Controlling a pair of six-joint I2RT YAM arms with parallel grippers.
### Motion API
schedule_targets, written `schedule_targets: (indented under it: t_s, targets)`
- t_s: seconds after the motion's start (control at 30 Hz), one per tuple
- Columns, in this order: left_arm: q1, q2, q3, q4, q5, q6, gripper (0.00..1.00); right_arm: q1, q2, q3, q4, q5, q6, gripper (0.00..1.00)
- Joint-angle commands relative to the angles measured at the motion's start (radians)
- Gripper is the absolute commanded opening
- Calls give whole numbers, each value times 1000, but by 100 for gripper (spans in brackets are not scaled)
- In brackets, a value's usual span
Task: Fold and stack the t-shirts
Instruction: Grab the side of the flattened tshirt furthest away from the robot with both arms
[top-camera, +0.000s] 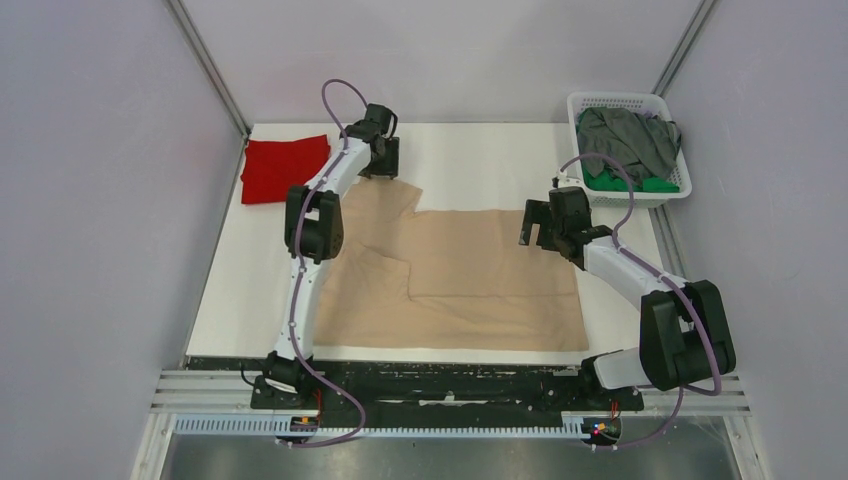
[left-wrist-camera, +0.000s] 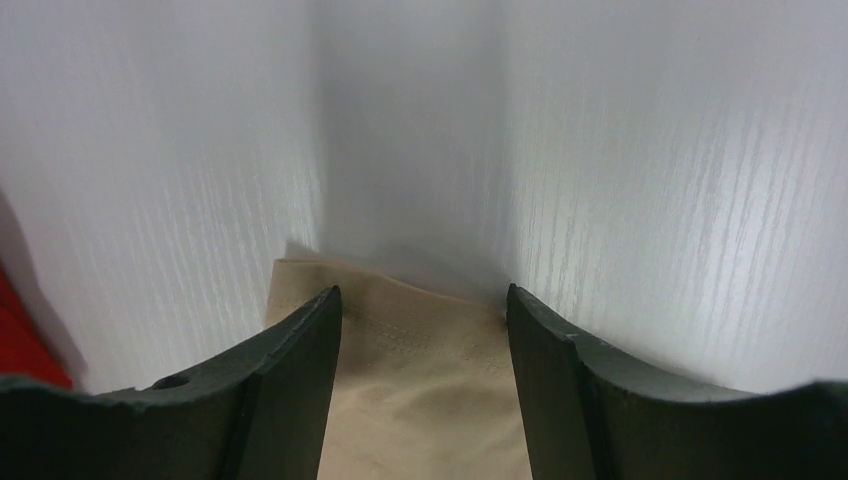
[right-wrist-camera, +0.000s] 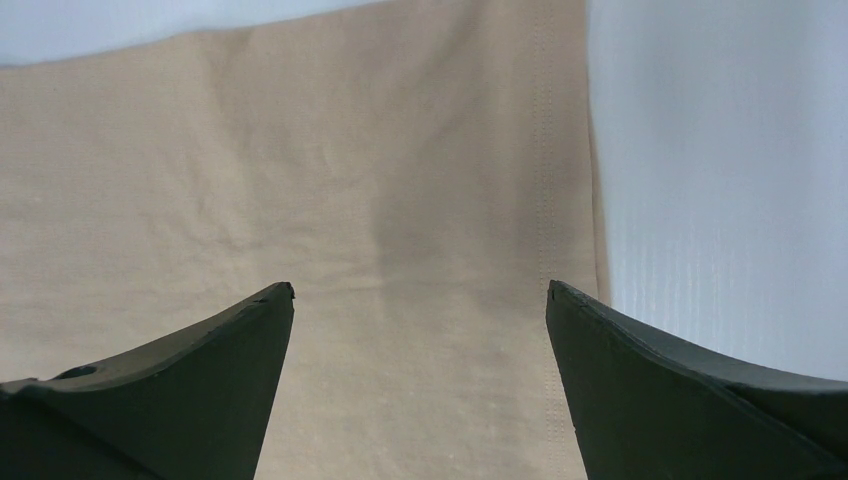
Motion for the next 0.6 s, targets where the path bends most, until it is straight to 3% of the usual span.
schedule_targets:
  t_s: [0.0,0.27,0.57]
  targets:
    - [-2,-54,-67,-92,35,9,67,-7,-21,10,27,-8,-13,99]
    - [-1,-47,-52,-92,-35,-4,55,-8,-35,-6,28,-13,-8,99]
    - [-2,-70,-62,-91,-62,-29,12,-12,-32,21,27,27,-18,99]
